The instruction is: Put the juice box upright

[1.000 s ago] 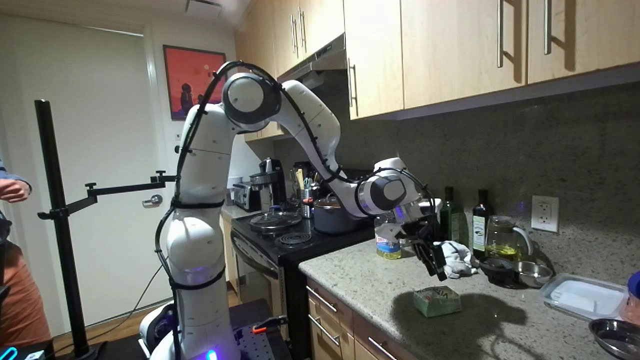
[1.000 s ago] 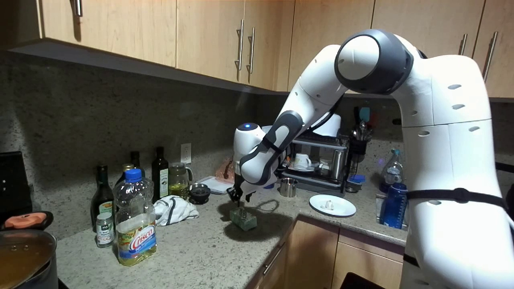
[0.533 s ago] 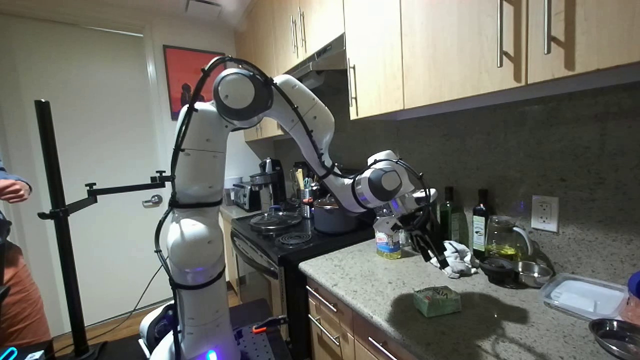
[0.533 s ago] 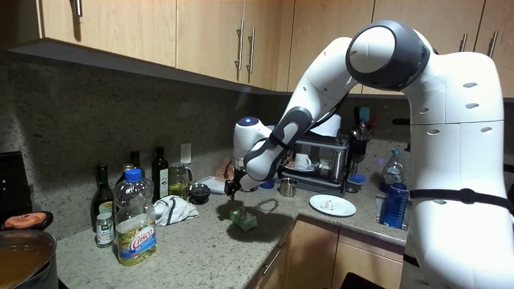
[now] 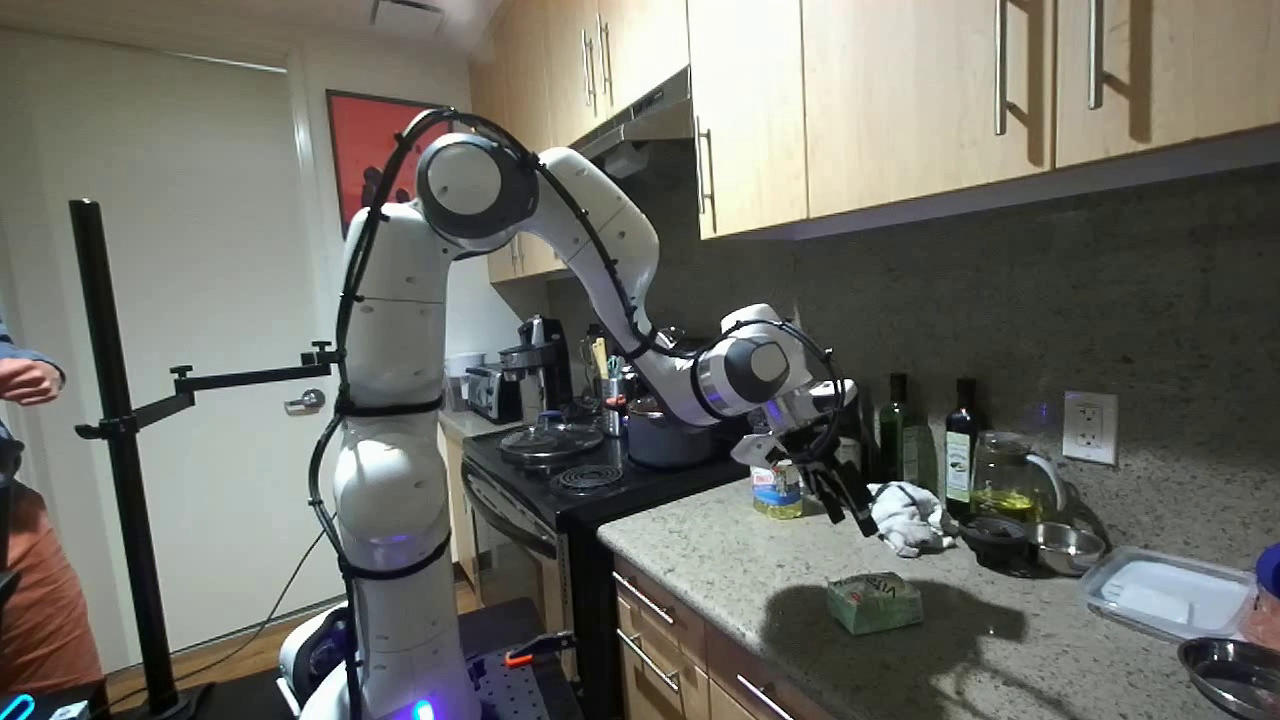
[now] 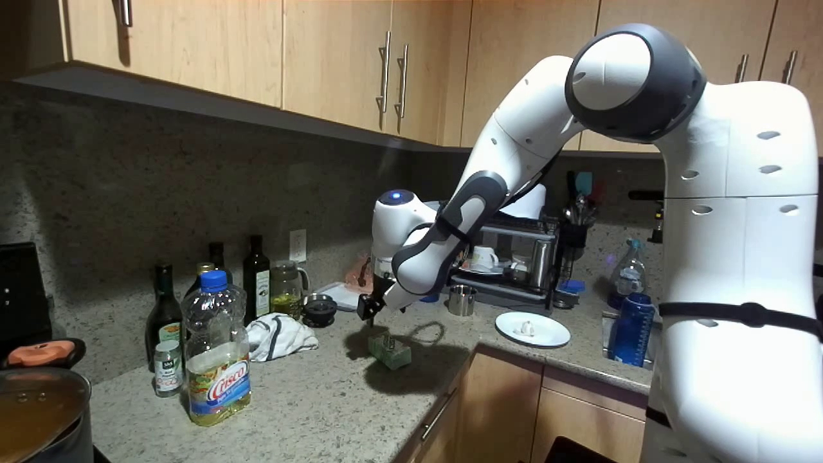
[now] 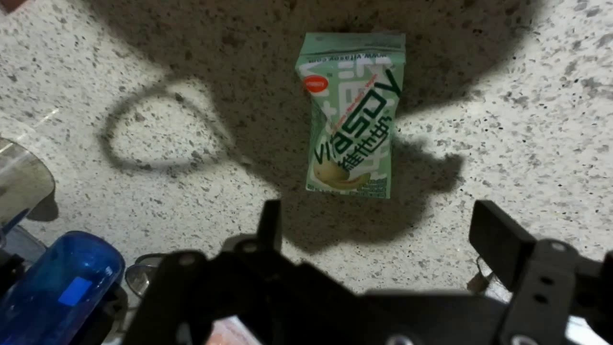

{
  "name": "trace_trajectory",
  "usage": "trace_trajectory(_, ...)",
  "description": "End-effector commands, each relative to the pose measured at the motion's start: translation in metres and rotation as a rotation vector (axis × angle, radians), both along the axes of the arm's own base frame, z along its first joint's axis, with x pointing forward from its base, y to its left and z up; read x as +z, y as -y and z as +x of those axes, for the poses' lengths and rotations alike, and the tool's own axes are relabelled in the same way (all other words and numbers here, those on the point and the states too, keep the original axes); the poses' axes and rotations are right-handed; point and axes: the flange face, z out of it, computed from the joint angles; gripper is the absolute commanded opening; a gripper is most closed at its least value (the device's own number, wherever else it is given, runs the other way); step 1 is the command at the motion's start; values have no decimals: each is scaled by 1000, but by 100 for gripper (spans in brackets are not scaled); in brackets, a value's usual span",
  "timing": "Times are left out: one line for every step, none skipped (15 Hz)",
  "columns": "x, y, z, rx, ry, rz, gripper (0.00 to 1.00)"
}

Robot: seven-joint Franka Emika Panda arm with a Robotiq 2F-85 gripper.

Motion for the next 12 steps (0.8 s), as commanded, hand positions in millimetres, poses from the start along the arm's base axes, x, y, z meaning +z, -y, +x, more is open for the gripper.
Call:
trace_trajectory(-5,1,-12,-33,-31,10,100)
trace_trajectory(-10,3,-14,-42,-44,16,100)
trace_trajectory(-14,4,-16,-51,-56,17,100)
trace_trajectory(-20,6,-18,-65,-69,25,100)
trace_trajectory(-24,7,-20,-76,-81,37,100)
trace_trajectory(-30,8,-23,-90,-93,52,100)
trace_trajectory(-36,8,-24,-105,-105,66,100)
trace_trajectory(-42,9,-25,-118,-119,77,100)
trace_trajectory(-49,10,-26,-129,-128,95,100)
trace_trajectory(-56,10,-27,-135,-130,117,100)
trace_trajectory(-62,10,-27,-145,-137,134,100)
trace_trajectory(-67,10,-27,-144,-141,151,100)
